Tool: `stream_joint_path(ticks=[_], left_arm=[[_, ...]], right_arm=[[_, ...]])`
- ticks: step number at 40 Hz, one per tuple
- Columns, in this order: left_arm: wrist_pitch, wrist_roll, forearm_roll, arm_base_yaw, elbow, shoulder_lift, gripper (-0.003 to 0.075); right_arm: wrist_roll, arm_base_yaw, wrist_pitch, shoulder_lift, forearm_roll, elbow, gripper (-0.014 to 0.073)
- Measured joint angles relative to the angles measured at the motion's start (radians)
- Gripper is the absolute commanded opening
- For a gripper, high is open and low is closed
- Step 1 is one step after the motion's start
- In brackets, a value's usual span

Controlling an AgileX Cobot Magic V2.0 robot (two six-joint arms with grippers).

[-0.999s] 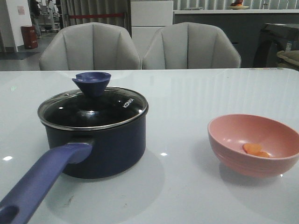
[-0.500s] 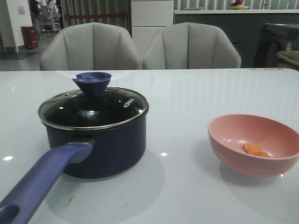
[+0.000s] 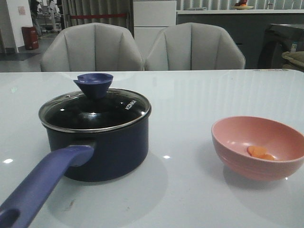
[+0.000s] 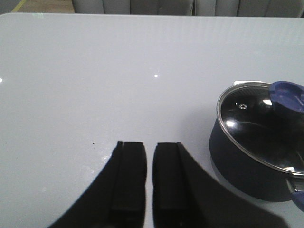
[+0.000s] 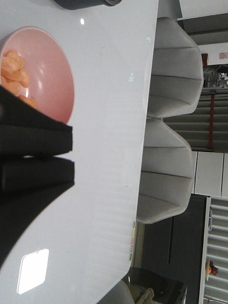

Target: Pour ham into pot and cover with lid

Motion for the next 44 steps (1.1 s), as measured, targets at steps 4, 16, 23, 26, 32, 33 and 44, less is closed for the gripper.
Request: stream_joint_path(ticks=[4, 16, 23, 26, 32, 33, 44], left_arm=[[0.011, 0.0, 0.003, 0.0, -0.023, 0.025, 0.0518], [0.006, 0.0, 0.018, 0.0, -0.029, 0.051, 0.0607], [0.006, 0.0, 0.0, 0.0, -0.031, 0.053, 0.0608], [0.027, 0.0, 0.0, 0.0, -0.047, 0.065, 0.062], [0.139, 0.0, 0.002, -0.014, -0.146, 0.151, 0.0635], [0.156, 0.0, 0.002, -0.02, -0.168, 0.169, 0.0634], [0.317, 0.0, -0.032, -0.072, -0.392, 0.463, 0.063]], right_arm=[[0.0, 0.0, 0.0, 0.0, 0.0, 0.0, 0.0149], [0.0, 0.0, 0.0, 0.0, 0.0, 0.0, 0.0149], [0.0, 0.0, 0.0, 0.0, 0.0, 0.0, 0.0149], [0.0, 0.0, 0.0, 0.0, 0.0, 0.0, 0.0149], [0.0, 0.0, 0.0, 0.0, 0.0, 0.0, 0.0149], [0.0, 0.0, 0.0, 0.0, 0.0, 0.0, 0.0149], [0.0, 0.0, 0.0, 0.0, 0.0, 0.0, 0.0149]])
